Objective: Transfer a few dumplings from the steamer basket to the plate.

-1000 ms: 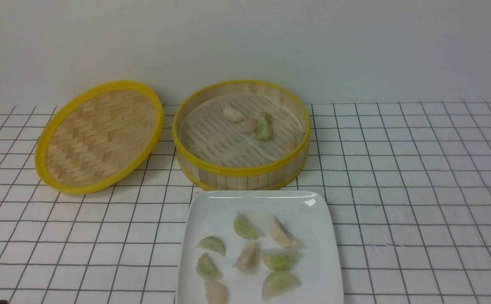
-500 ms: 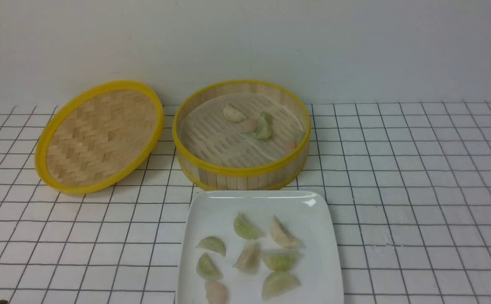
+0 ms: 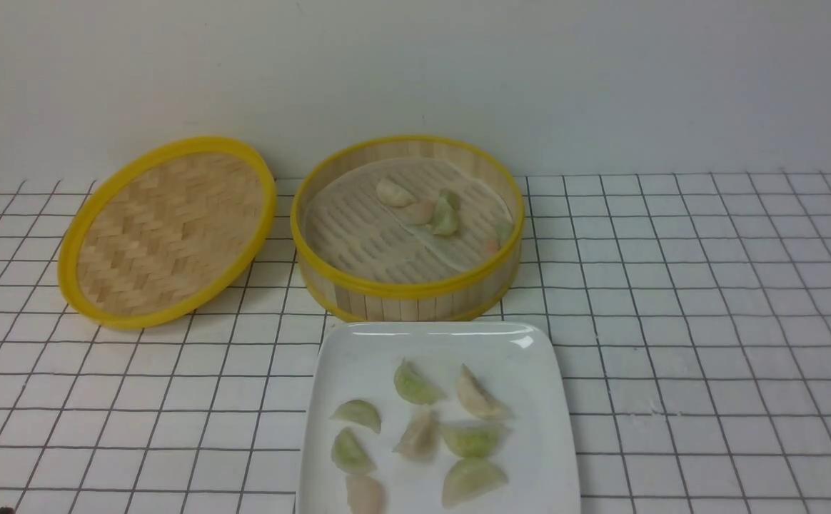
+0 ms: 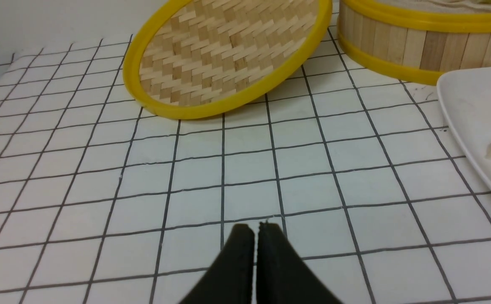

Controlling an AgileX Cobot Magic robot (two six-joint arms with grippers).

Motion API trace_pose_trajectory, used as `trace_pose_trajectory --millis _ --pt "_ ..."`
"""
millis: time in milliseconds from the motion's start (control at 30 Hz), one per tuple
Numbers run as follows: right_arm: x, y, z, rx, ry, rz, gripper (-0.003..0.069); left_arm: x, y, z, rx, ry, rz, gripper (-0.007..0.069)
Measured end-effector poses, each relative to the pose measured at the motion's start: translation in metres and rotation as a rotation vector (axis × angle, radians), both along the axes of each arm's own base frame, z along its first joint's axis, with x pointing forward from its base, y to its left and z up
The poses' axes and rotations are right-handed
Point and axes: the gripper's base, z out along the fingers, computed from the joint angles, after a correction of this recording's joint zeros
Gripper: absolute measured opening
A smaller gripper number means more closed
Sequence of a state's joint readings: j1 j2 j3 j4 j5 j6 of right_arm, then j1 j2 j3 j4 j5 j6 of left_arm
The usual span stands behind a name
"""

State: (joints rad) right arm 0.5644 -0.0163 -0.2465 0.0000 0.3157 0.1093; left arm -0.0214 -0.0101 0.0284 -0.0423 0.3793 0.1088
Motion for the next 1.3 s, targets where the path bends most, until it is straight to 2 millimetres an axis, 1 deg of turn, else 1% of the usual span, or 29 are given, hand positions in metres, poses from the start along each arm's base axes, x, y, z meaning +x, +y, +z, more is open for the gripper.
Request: trace_pose_trajectory --millis 67,100,167,200,300,367,500,1300 --pt "0.007 -0.002 -0.017 -0.027 0.049 -0.129 -0.0015 0.0 0.0 0.0 0.0 0.0 0.0 -0.0006" --pt "0.008 -0.002 -0.019 -0.03 0.053 -0.141 -0.0015 0.0 0.0 0.0 0.0 0.0 0.0 -0.0006" --pt "0.015 -0.005 -0.039 -0.058 0.122 -0.268 -0.0015 0.0 0.0 0.0 0.0 0.0 0.0 -0.0006" --pt "0.016 -0.006 -0.045 -0.065 0.142 -0.3 -0.0015 0.0 0.0 0.0 0.0 0.0 0.0 -0.0006" --pt "0.023 -0.012 -0.08 -0.093 0.255 -0.441 -0.0015 0.0 0.0 0.0 0.0 0.0 0.0 -0.0006" --pt "0.024 -0.015 -0.094 -0.103 0.31 -0.494 -0.0015 0.0 0.0 0.0 0.0 0.0 0.0 -0.0006" --pt "0.024 -0.017 -0.094 -0.099 0.315 -0.531 -0.0015 0.0 0.0 0.0 0.0 0.0 0.0 -0.0006" --pt "0.024 -0.017 -0.094 -0.099 0.315 -0.531 -0.0015 0.0 0.0 0.0 0.0 0.0 0.0 -0.0006"
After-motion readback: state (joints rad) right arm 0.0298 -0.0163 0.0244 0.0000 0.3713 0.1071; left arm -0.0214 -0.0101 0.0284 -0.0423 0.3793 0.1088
